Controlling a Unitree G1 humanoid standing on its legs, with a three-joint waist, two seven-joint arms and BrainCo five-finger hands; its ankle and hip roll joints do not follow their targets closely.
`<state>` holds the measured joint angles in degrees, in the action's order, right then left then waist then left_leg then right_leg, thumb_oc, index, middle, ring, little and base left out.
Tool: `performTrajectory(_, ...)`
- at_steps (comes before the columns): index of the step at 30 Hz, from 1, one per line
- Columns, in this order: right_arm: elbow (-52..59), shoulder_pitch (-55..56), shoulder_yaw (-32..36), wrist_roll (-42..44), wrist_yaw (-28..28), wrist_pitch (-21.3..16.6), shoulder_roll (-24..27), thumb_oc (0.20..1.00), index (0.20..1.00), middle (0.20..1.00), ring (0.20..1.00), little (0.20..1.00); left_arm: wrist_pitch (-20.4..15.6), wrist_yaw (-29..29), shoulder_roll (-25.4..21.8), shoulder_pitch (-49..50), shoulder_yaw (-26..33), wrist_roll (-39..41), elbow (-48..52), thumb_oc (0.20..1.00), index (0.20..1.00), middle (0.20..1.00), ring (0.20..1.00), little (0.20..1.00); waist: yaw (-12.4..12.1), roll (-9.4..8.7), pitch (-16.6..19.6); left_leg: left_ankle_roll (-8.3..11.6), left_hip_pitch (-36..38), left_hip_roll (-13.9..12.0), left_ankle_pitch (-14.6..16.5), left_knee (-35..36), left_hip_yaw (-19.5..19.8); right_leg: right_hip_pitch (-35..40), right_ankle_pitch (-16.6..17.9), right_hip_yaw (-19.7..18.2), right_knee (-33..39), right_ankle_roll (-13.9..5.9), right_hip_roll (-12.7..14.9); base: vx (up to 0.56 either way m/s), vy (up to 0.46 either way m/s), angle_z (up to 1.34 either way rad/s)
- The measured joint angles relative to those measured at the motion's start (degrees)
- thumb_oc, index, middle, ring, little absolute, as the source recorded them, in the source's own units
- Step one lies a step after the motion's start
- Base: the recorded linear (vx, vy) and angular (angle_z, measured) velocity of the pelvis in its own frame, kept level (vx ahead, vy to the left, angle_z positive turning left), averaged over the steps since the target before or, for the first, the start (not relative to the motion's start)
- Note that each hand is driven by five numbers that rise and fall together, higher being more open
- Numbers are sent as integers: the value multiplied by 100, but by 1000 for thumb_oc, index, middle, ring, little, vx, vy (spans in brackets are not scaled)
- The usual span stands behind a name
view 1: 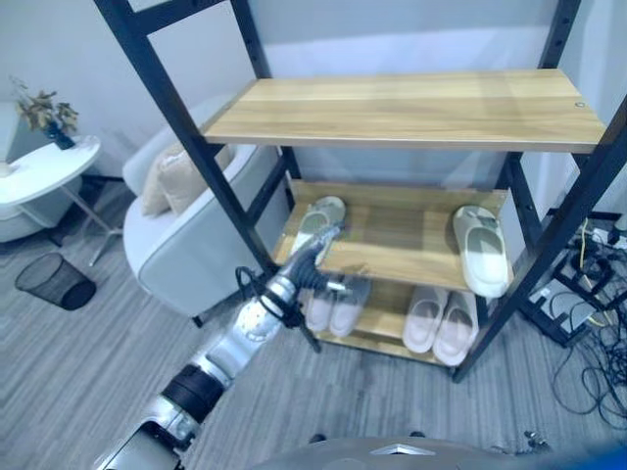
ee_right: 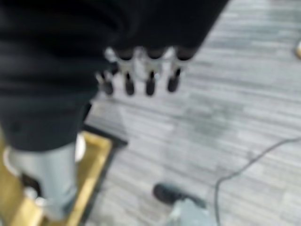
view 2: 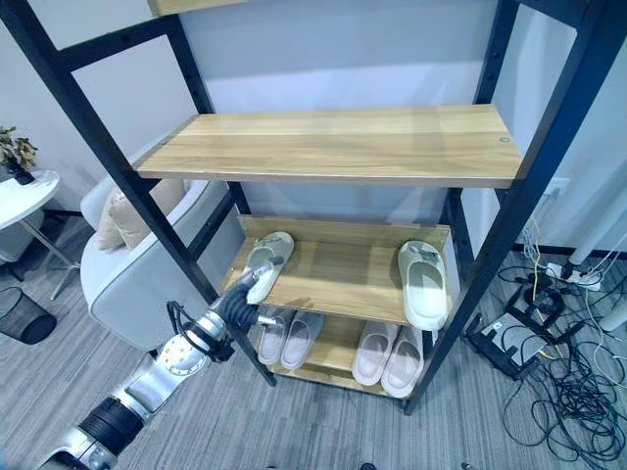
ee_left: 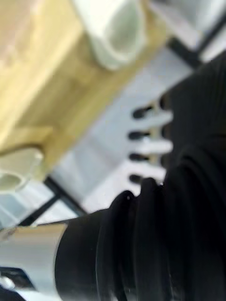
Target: Arrange the slippers neatly on the shoe rack.
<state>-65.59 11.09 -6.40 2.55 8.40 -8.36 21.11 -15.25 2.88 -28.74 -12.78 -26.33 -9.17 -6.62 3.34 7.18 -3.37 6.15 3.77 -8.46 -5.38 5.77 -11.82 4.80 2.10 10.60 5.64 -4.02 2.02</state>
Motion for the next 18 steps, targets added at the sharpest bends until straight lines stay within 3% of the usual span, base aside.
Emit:
performTrajectory(7,-16,11,-150,-66,-161,21,-25,1000,1000,1000,1000,1000,1,-4,361,-227,-68,81,-522,1000,1000,1000,1000,1000,40,-5,5,-1,-1,37,0,0,7,0,9,-5,0,-10,36,-3,7,0)
performTrajectory(10,-13,-32,-209,-179,-155,64,-18,1000,1000,1000,1000,1000,131,16,561,-881,-525,46,-1532,1000,1000,1000,1000,1000,108,0,10,-23,-113,62,-19,-1,-11,-137,51,-37,-1,-35,59,-48,41,-4)
performTrajectory(15,-53,-163,-209,-229,-105,112,-10,1000,1000,1000,1000,1000,201,283,682,-1412,-707,-214,-2241,1000,1000,1000,1000,1000,335,52,9,-45,-408,131,-45,0,-50,-457,126,-67,-1,-90,128,-17,38,-5)
performTrajectory(18,-242,-253,-208,-268,-45,122,6,1000,1000,1000,1000,1000,361,502,1021,-2255,-816,-121,-3636,1000,1000,1000,1000,1000,389,53,0,-55,-636,192,-51,-1,-87,-669,178,-106,-2,-118,184,0,27,-5)
